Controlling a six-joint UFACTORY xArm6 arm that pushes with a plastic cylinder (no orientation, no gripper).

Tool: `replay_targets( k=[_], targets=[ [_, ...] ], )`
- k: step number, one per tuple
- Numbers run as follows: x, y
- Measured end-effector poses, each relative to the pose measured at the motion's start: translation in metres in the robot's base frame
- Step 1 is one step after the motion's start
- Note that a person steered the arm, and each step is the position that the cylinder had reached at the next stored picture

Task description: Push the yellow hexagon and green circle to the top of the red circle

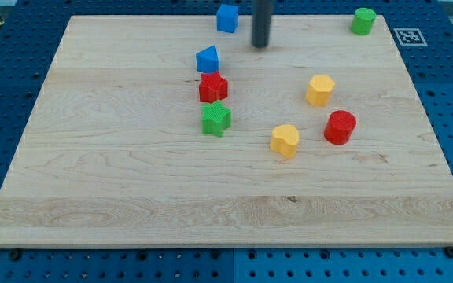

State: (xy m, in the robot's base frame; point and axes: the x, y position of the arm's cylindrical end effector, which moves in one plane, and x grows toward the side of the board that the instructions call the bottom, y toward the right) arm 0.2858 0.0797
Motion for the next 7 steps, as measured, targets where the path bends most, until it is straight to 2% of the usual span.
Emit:
replay_targets(
  k=[1, 2, 4, 6, 7],
  targets=[
    [0.043, 0.044],
    [0.069, 0.061],
    [0.070, 0.048],
    [0.106, 0.069],
    [0.096, 0.074]
  ],
)
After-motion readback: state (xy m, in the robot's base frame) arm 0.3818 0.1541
